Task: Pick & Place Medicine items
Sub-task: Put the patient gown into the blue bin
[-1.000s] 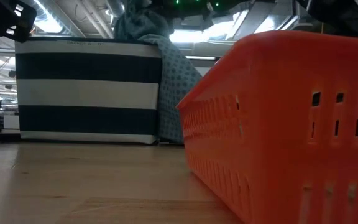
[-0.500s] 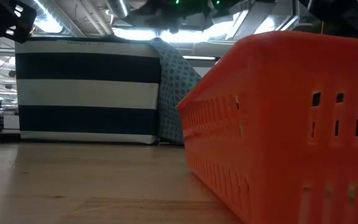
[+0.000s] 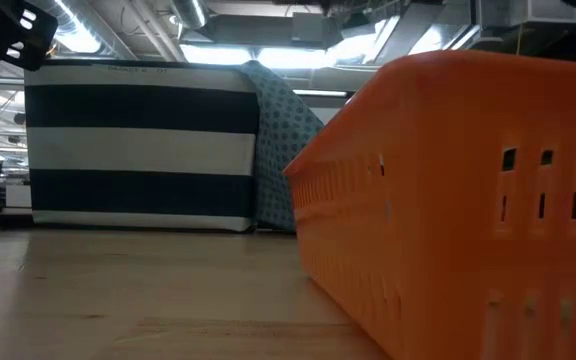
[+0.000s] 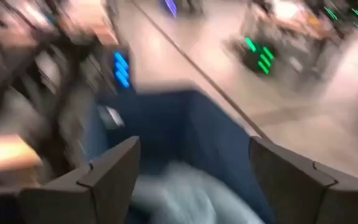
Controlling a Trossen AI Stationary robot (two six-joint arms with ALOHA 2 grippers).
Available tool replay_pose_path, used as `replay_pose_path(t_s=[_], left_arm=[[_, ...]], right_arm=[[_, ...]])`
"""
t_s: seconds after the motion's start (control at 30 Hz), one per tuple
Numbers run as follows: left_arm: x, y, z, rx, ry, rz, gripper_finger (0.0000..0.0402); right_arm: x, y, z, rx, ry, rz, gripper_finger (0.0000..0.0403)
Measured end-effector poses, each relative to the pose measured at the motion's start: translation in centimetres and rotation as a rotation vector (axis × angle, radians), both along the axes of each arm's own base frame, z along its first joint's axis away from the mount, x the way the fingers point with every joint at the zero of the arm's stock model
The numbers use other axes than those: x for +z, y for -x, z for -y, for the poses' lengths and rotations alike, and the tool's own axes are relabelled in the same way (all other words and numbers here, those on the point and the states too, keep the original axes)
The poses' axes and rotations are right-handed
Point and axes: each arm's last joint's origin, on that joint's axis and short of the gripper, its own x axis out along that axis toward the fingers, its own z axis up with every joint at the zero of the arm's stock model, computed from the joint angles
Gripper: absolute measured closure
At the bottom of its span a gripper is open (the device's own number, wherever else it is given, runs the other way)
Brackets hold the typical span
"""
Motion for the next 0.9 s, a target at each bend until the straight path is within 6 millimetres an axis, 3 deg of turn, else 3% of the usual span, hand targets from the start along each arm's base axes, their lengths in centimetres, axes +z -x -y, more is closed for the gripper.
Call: replay_pose_path(t_s=[0.2,0.33,0.53,0.67,0.77,0.9], left_arm=[[0.0,0.0,0.0,-0.001,-0.001,-0.002,0.0201],[0.0,0.0,0.0,0.0,-0.001,-0.002,0.0201],[0.0,0.0,0.0,-0.008,0.011,-0.009,0.0201],[0.0,0.0,0.0,-0.012,0.02,-0.013,0.0201],[0.0,0.0,0.1,-0.017,0.023,-0.015,0.0201],[-0.1,0.0,0.1,-0.022,0.022,-0.019,0.0201]], right_arm=[[-2.1,2.6,-5.4,-0.146,-0.027,-0.4,0.0112],[-5.0,2.0,-8.3,-0.177,-0.058,-0.599,0.0113],[-9.4,-0.3,-12.1,-0.207,-0.035,-0.76,0.0113],[-13.6,-0.9,-12.9,-0.212,-0.037,-0.854,0.0113],[-17.0,-0.3,-13.0,-0.232,-0.055,-0.921,0.0113],[-18.4,1.1,-13.0,-0.21,-0.099,-0.82,0.0113]])
